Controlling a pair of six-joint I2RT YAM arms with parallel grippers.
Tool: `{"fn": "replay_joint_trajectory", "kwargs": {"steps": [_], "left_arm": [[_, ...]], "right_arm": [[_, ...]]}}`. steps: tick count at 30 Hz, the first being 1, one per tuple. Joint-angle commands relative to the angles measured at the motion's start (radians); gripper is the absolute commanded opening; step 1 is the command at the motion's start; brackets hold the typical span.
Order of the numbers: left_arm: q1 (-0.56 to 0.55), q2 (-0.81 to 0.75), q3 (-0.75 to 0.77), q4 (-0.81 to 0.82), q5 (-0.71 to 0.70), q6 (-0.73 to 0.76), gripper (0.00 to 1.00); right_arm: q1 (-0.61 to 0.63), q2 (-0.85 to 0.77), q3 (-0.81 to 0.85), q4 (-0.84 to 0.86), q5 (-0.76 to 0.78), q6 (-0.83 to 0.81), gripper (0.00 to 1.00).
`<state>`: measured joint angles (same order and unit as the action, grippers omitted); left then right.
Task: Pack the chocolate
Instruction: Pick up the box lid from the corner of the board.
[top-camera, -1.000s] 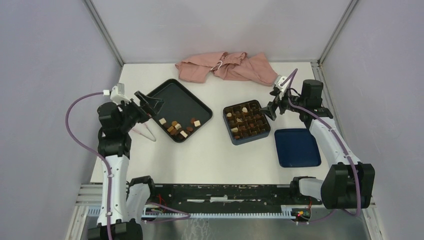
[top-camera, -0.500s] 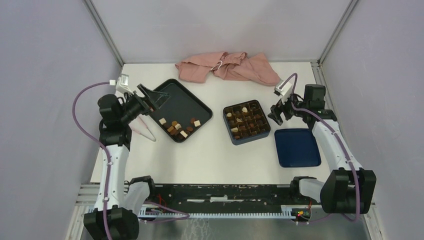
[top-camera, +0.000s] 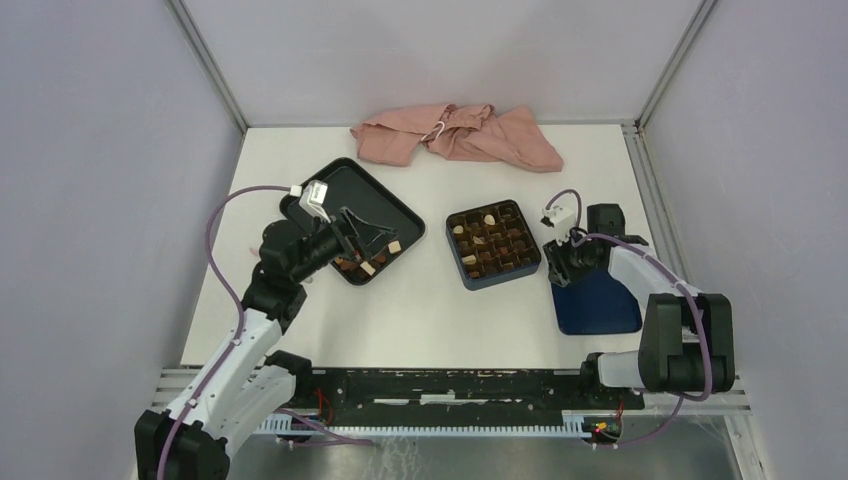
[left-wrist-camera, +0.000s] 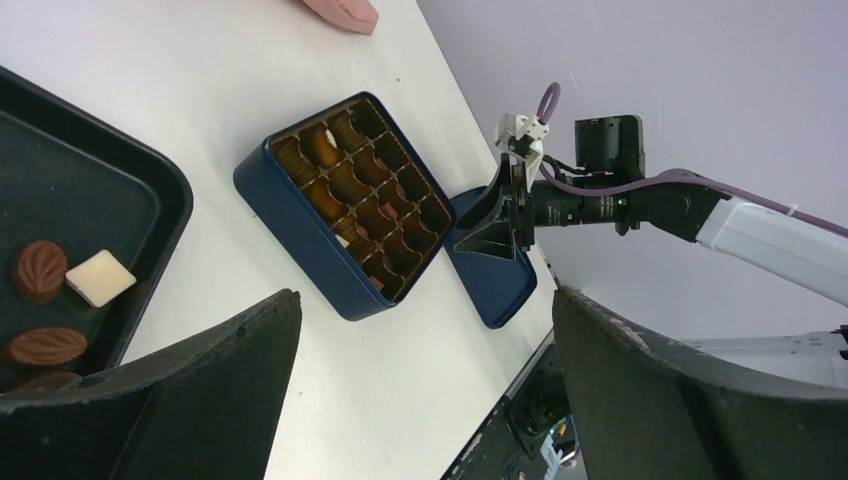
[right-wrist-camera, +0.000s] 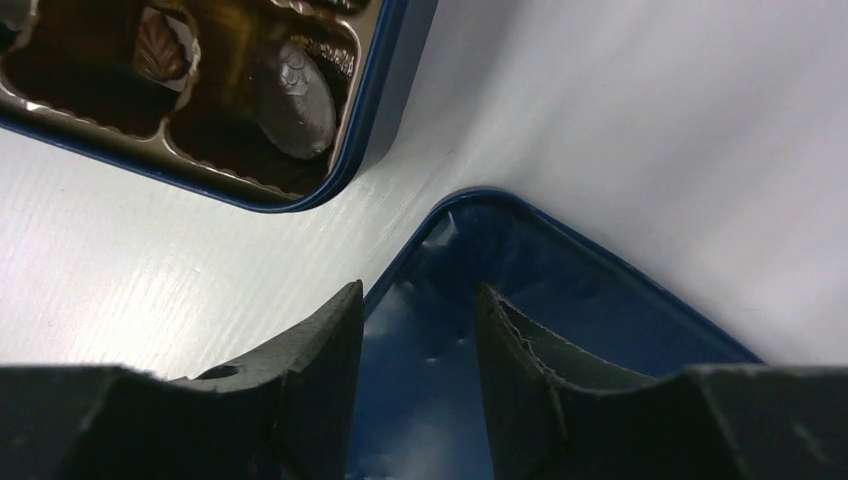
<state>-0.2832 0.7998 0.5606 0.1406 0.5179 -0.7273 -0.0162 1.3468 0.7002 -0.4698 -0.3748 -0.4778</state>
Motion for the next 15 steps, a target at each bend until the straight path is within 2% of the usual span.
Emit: {"fn": "replay_joint_trajectory", "kwargs": {"steps": [1, 8, 12, 15], "left_arm": [[-0.025, -0.006, -0.019, 0.096, -0.083, -0.052, 1.0], [-0.04, 0.012, -0.024, 0.099, -0.106, -0.056, 1.0], [-0.05, 0.011, -0.027, 0.102, -0.112, -0.06, 1.0], [-0.056, 0.006, -0.029, 0.102, -0.117, -0.062, 1.0]], "right_arm": [[0.011, 0.028, -0.029, 0.067, 0.01, 0.079, 0.49], [0.076, 0.034, -0.044, 0.103, 0.089, 0.123, 0.46], [0.094, 0.036, -0.045, 0.108, 0.164, 0.125, 0.39], [0.096, 0.033, -0.047, 0.111, 0.204, 0.121, 0.31]]}}
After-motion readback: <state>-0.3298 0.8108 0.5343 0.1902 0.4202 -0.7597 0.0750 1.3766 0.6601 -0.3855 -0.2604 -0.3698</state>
